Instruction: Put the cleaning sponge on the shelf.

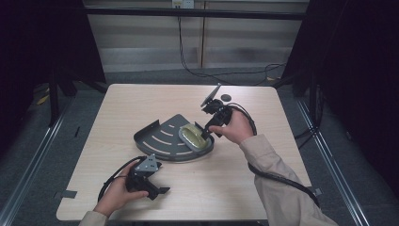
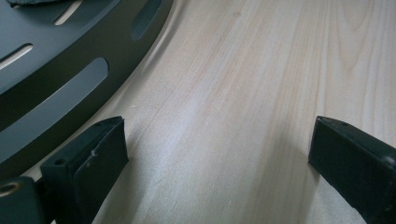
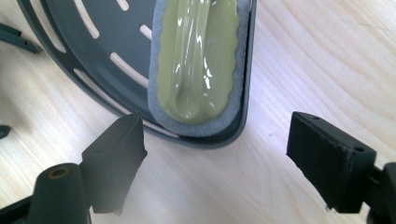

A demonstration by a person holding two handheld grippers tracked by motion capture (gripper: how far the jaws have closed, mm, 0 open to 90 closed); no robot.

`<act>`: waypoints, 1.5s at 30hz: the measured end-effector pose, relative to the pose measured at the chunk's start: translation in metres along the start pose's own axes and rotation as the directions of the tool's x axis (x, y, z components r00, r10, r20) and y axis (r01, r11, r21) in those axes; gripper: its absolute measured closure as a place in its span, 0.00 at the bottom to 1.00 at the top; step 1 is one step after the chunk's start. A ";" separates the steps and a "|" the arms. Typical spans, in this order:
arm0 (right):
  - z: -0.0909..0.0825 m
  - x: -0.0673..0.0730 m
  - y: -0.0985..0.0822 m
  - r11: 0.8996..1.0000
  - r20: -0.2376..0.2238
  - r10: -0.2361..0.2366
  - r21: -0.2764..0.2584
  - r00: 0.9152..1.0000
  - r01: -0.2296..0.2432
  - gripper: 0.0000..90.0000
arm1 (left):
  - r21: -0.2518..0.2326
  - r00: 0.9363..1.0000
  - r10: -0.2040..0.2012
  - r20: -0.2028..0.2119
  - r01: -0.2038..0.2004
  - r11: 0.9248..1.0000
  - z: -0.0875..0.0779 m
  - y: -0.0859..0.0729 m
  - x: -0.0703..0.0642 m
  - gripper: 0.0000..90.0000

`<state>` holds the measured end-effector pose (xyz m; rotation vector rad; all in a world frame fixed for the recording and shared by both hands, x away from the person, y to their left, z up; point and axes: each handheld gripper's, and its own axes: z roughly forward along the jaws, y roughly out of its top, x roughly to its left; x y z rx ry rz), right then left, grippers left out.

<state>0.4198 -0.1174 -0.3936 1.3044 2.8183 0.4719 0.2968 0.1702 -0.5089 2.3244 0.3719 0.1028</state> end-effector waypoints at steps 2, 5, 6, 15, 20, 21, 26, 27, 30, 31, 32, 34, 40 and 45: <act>-0.002 -0.001 -0.004 1.000 -0.002 0.002 0.001 1.000 -0.002 0.21 | 0.000 1.000 0.000 0.000 0.000 1.000 0.000 0.000 0.000 0.04; -0.005 -0.002 -0.010 1.000 -0.006 -0.003 -0.006 1.000 0.003 0.21 | 0.000 1.000 0.000 0.000 0.000 1.000 0.000 0.000 0.000 0.04; -0.006 -0.002 -0.012 1.000 -0.010 -0.002 -0.006 1.000 0.002 0.21 | 0.002 1.000 0.001 -0.003 -0.001 1.000 0.000 0.000 0.000 0.04; -0.009 -0.006 -0.033 1.000 -0.020 -0.012 -0.008 1.000 0.011 0.21 | -0.004 1.000 -0.001 -0.004 0.001 1.000 0.000 0.000 0.000 0.04; -0.007 -0.008 -0.044 1.000 -0.020 -0.017 -0.008 1.000 0.017 0.21 | -0.001 1.000 0.001 -0.007 -0.001 1.000 0.000 0.000 0.000 0.04; -0.007 -0.009 -0.046 1.000 -0.021 -0.021 -0.004 1.000 0.021 0.21 | -0.001 1.000 0.001 -0.007 -0.001 1.000 0.000 0.000 0.000 0.04; -0.009 -0.012 -0.056 1.000 -0.025 -0.015 -0.014 1.000 0.015 0.21 | -0.001 1.000 0.001 -0.007 -0.001 1.000 0.000 0.000 0.000 0.04; -0.009 -0.012 -0.058 1.000 -0.024 -0.016 -0.018 1.000 0.016 0.21 | -0.001 1.000 0.001 -0.007 -0.001 1.000 0.000 0.000 0.000 0.04; -0.011 -0.014 -0.063 1.000 -0.022 -0.024 -0.017 0.999 0.023 0.21 | -0.001 1.000 0.003 -0.007 -0.003 1.000 0.000 0.000 0.000 0.04; -0.011 -0.014 -0.065 0.999 -0.018 -0.027 -0.020 0.999 0.027 0.21 | -0.002 1.000 0.002 -0.007 -0.002 1.000 0.000 0.000 0.000 0.04; -0.012 -0.014 -0.067 0.999 -0.015 -0.035 -0.022 0.999 0.035 0.21 | 0.000 1.000 0.002 -0.007 -0.002 1.000 0.000 0.000 0.000 0.04; -0.013 -0.014 -0.071 0.999 -0.015 -0.041 -0.024 0.999 0.041 0.21 | 0.000 1.000 0.002 -0.007 -0.002 1.000 0.000 0.000 0.000 0.04; -0.013 -0.015 -0.084 0.998 -0.019 -0.052 -0.033 0.998 0.051 0.21 | -0.001 1.000 0.000 -0.006 0.000 1.000 0.000 0.000 -0.001 0.04; -0.012 -0.016 -0.092 0.998 -0.022 -0.059 -0.038 0.998 0.058 0.21 | -0.001 1.000 0.001 -0.006 -0.001 1.000 0.000 0.000 -0.001 0.04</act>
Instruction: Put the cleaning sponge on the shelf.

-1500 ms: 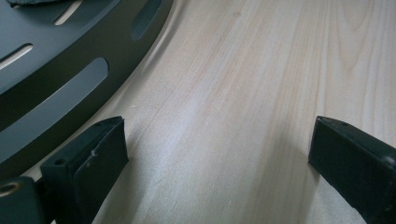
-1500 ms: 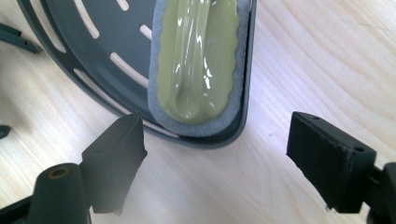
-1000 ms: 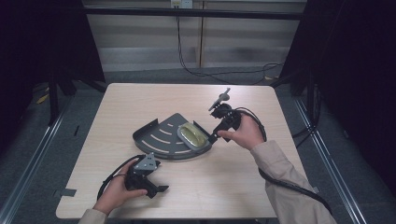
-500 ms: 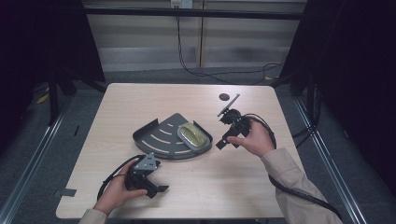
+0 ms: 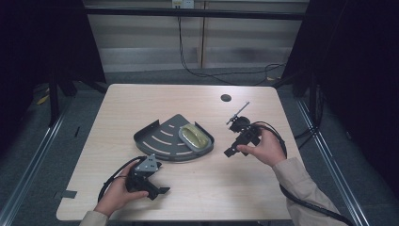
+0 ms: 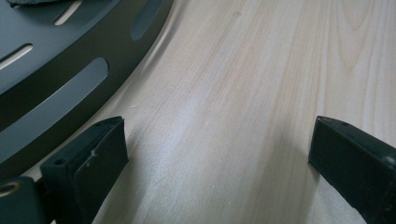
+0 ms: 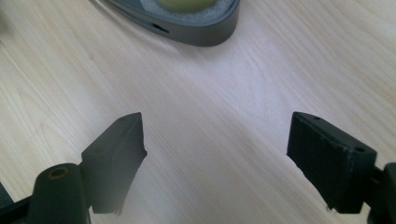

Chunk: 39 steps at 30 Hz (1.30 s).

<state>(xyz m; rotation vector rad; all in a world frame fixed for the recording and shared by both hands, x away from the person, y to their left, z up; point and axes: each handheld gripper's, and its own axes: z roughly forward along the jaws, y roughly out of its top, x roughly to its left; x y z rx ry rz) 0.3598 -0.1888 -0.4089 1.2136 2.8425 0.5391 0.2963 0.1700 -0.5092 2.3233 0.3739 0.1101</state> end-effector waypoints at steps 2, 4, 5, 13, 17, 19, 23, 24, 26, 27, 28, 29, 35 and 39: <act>-0.001 0.000 -0.003 1.000 0.004 -0.003 -0.002 1.000 0.003 0.21 | 0.000 1.000 0.000 0.000 0.000 1.000 0.000 0.000 0.000 0.04; -0.002 -0.001 -0.006 1.000 -0.001 0.009 -0.003 1.000 -0.009 0.21 | 0.003 1.000 -0.002 0.000 0.002 1.000 0.000 0.000 0.000 0.04; -0.002 -0.002 -0.008 1.000 -0.001 0.006 -0.007 1.000 -0.006 0.21 | 0.001 1.000 -0.003 0.000 0.003 1.000 0.000 0.000 0.000 0.04; -0.002 -0.006 -0.021 1.000 -0.001 -0.007 -0.014 1.000 0.007 0.21 | 0.002 1.000 -0.001 0.000 0.001 1.000 0.000 0.000 0.000 0.04; -0.002 -0.007 -0.029 1.000 0.005 -0.008 -0.005 1.000 0.008 0.21 | 0.002 1.000 -0.001 0.000 0.001 1.000 0.000 0.000 0.000 0.04; -0.003 -0.007 -0.034 1.000 0.012 -0.010 -0.007 1.000 0.010 0.21 | 0.003 1.000 -0.002 0.000 0.002 1.000 0.000 0.000 0.000 0.04; -0.003 -0.008 -0.043 1.000 0.012 -0.008 0.007 1.000 0.008 0.21 | 0.000 1.000 -0.001 0.001 0.001 1.000 0.000 0.000 0.000 0.04; -0.003 -0.009 -0.046 1.000 0.015 -0.009 0.012 1.000 0.009 0.21 | 0.004 1.000 -0.002 0.000 0.002 1.000 0.000 0.000 0.000 0.04; -0.003 -0.010 -0.050 1.000 0.021 -0.012 0.025 1.000 0.011 0.21 | 0.002 1.000 -0.002 0.000 0.002 1.000 0.000 0.000 0.000 0.04; -0.003 -0.010 -0.053 0.999 0.024 -0.010 0.031 1.000 0.009 0.21 | 0.000 1.000 0.000 0.000 0.000 1.000 0.000 0.000 0.000 0.04; -0.003 -0.010 -0.055 0.999 0.025 -0.007 0.037 1.000 0.006 0.21 | 0.002 1.000 -0.001 0.000 0.001 1.000 0.000 0.000 0.000 0.04; -0.003 -0.011 -0.058 0.999 0.021 0.001 0.042 1.000 -0.002 0.21 | 0.002 1.000 -0.001 0.000 0.001 1.000 0.000 0.000 0.000 0.04; -0.002 -0.011 -0.070 0.997 0.030 -0.004 0.079 1.000 0.002 0.21 | 0.002 1.000 -0.001 0.000 0.001 1.000 0.000 0.000 0.000 0.04; 0.001 -0.012 -0.077 0.996 0.028 -0.003 0.085 1.000 0.000 0.23 | 0.000 1.000 0.000 0.000 0.000 1.000 0.000 0.000 0.000 0.04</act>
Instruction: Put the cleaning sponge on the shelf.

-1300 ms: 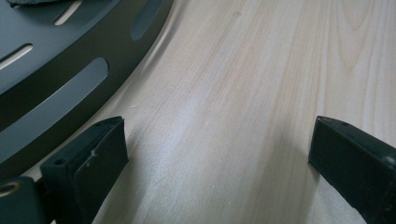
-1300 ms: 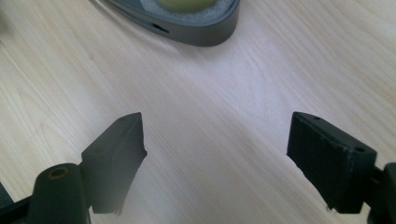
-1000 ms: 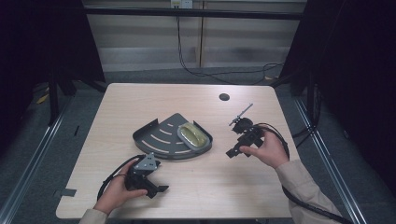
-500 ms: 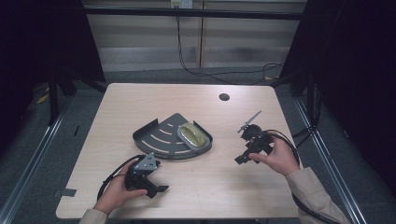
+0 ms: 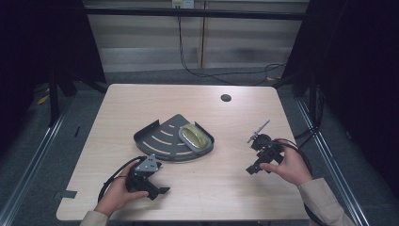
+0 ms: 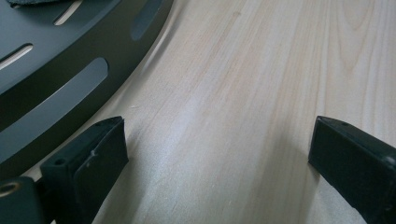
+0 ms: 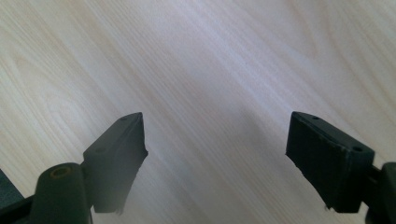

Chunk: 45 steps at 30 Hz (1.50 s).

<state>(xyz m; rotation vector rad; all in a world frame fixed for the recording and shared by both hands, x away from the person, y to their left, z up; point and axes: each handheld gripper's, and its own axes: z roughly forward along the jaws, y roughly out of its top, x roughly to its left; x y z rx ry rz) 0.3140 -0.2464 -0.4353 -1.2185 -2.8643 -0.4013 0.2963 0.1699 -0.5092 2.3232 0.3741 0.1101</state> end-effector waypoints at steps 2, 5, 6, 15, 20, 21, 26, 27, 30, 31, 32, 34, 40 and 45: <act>0.001 -0.001 -0.003 1.000 -0.001 0.001 -0.006 1.000 -0.001 0.24 | 0.003 1.000 -0.001 0.000 0.001 1.000 0.000 0.000 0.000 0.04; 0.002 -0.003 -0.009 1.000 0.000 0.017 -0.009 1.000 -0.017 0.24 | -0.001 1.000 0.000 0.000 0.000 1.000 0.000 0.000 0.000 0.04; 0.002 -0.004 -0.011 1.000 0.000 0.017 -0.009 1.000 -0.017 0.24 | 0.001 1.000 0.000 0.000 0.000 1.000 0.000 0.000 0.000 0.04; 0.006 -0.009 -0.030 0.998 0.003 0.052 -0.032 0.999 -0.051 0.22 | -0.001 1.000 -0.002 0.002 0.002 1.000 0.000 0.000 0.000 0.04; 0.011 -0.012 -0.039 0.997 0.002 0.071 -0.036 0.997 -0.071 0.21 | -0.001 1.000 -0.002 0.002 0.002 1.000 0.000 0.000 0.000 0.04; 0.012 -0.013 -0.041 0.997 0.001 0.075 -0.035 0.997 -0.075 0.21 | 0.003 1.000 -0.001 0.000 0.001 1.000 0.000 0.000 0.000 0.04; 0.014 -0.014 -0.047 0.996 0.010 0.079 -0.038 0.997 -0.079 0.19 | -0.001 1.000 -0.002 0.002 0.002 1.000 0.000 0.000 0.000 0.04; 0.016 -0.015 -0.049 0.996 0.009 0.079 -0.041 0.997 -0.079 0.19 | 0.000 1.000 -0.001 0.001 0.001 1.000 0.000 0.000 0.000 0.04; 0.018 -0.016 -0.053 0.995 0.004 0.093 -0.038 0.996 -0.093 0.19 | 0.002 1.000 -0.001 0.000 0.001 1.000 0.000 0.000 0.000 0.04; 0.019 -0.017 -0.054 0.995 0.004 0.091 -0.041 0.996 -0.091 0.19 | 0.000 1.000 0.000 -0.001 0.000 1.000 0.000 0.000 0.000 0.04; 0.021 -0.018 -0.055 0.995 0.011 0.084 -0.046 0.996 -0.084 0.18 | -0.001 1.000 -0.001 0.002 0.001 1.000 0.000 0.000 0.000 0.04; 0.023 -0.019 -0.057 0.996 0.018 0.083 -0.042 0.996 -0.082 0.18 | -0.001 1.000 0.000 0.000 0.000 1.000 0.000 0.000 0.000 0.04; 0.027 -0.018 -0.060 0.996 0.029 0.070 -0.050 0.997 -0.068 0.18 | 0.001 1.000 -0.001 0.000 0.001 1.000 0.000 0.000 0.000 0.04; 0.027 -0.018 -0.061 0.997 0.040 0.051 -0.065 0.998 -0.048 0.17 | 0.002 1.000 -0.001 0.000 0.001 1.000 0.000 0.000 0.000 0.04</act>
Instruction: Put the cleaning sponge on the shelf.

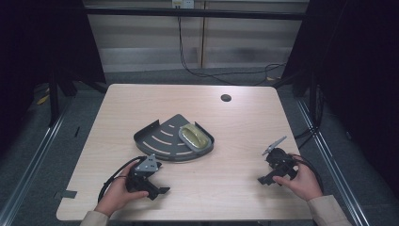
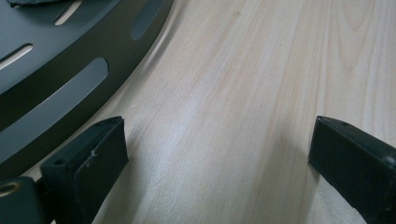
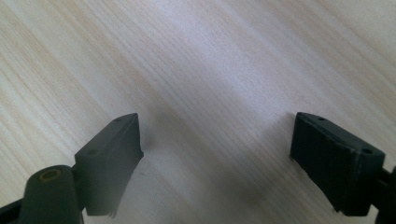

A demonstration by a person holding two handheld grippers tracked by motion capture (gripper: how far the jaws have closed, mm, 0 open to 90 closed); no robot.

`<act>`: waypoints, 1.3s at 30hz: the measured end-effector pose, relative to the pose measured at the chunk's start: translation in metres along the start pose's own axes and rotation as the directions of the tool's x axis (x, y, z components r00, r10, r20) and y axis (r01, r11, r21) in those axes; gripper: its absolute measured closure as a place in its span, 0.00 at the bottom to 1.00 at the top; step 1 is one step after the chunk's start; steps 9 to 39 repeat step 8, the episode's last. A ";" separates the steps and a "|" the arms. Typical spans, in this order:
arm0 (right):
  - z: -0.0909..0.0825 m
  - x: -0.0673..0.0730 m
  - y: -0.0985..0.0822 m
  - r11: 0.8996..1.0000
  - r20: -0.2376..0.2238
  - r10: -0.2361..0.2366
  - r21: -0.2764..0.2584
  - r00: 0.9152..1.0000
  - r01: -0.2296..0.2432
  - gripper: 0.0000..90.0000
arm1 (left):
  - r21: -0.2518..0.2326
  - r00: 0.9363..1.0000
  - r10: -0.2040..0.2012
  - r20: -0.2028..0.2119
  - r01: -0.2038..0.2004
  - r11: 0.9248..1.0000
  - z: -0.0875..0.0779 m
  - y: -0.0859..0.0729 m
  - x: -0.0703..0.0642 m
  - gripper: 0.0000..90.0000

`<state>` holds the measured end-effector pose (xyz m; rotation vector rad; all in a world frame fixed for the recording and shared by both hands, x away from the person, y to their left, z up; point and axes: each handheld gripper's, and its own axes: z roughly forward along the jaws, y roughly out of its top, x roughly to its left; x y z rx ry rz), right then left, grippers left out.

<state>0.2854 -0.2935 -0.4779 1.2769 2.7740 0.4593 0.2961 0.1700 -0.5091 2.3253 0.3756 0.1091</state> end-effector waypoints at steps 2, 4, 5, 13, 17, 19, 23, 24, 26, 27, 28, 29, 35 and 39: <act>0.000 0.000 0.000 1.000 0.003 -0.001 -0.003 1.000 0.001 0.17 | -0.003 1.000 0.001 0.000 -0.001 1.000 0.000 0.000 0.000 0.04; 0.000 0.001 -0.001 1.000 0.007 -0.006 -0.006 1.000 0.006 0.17 | -0.005 1.000 0.000 0.002 0.000 1.000 0.000 0.000 0.000 0.04; 0.000 0.001 -0.001 1.000 0.012 -0.009 -0.006 1.000 0.009 0.17 | -0.001 1.000 -0.003 -0.001 0.003 1.000 0.000 0.000 0.000 0.04; 0.001 0.002 -0.001 1.000 0.018 -0.018 -0.013 1.000 0.018 0.17 | -0.002 1.000 0.001 0.000 -0.001 1.000 0.000 0.000 0.000 0.04; 0.001 0.002 -0.001 1.000 0.018 -0.018 -0.013 1.000 0.018 0.17 | -0.002 1.000 0.001 0.000 -0.001 1.000 0.000 0.000 0.000 0.04; 0.001 0.002 -0.001 1.000 0.018 -0.018 -0.013 1.000 0.018 0.17 | -0.002 1.000 0.001 0.000 -0.001 1.000 0.000 0.000 0.000 0.04; 0.001 0.002 -0.001 1.000 0.018 -0.018 -0.013 1.000 0.018 0.17 | -0.002 1.000 0.001 0.000 -0.001 1.000 0.000 0.000 0.000 0.04; 0.001 0.002 -0.001 1.000 0.018 -0.018 -0.013 1.000 0.018 0.17 | -0.002 1.000 0.001 0.000 -0.001 1.000 0.000 0.000 0.000 0.04; 0.001 0.002 -0.001 1.000 0.018 -0.018 -0.013 1.000 0.018 0.17 | -0.002 1.000 0.001 0.000 -0.001 1.000 0.000 0.000 0.000 0.04; 0.001 0.002 -0.001 1.000 0.018 -0.018 -0.013 1.000 0.018 0.17 | -0.002 1.000 0.001 0.000 -0.001 1.000 0.000 0.000 0.000 0.04; 0.001 0.002 -0.001 1.000 0.018 -0.018 -0.013 1.000 0.018 0.17 | -0.002 1.000 0.001 0.000 -0.001 1.000 0.000 0.000 0.000 0.04; 0.001 0.002 -0.001 1.000 0.018 -0.018 -0.013 1.000 0.018 0.17 | -0.002 1.000 0.001 0.000 -0.001 1.000 0.000 0.000 0.000 0.04; 0.001 0.002 -0.001 1.000 0.018 -0.018 -0.013 1.000 0.018 0.17 | -0.002 1.000 0.001 0.000 -0.001 1.000 0.000 0.000 0.000 0.04; 0.001 0.002 -0.001 1.000 0.018 -0.018 -0.013 1.000 0.018 0.17 | -0.002 1.000 0.001 0.000 -0.001 1.000 0.000 0.000 0.000 0.04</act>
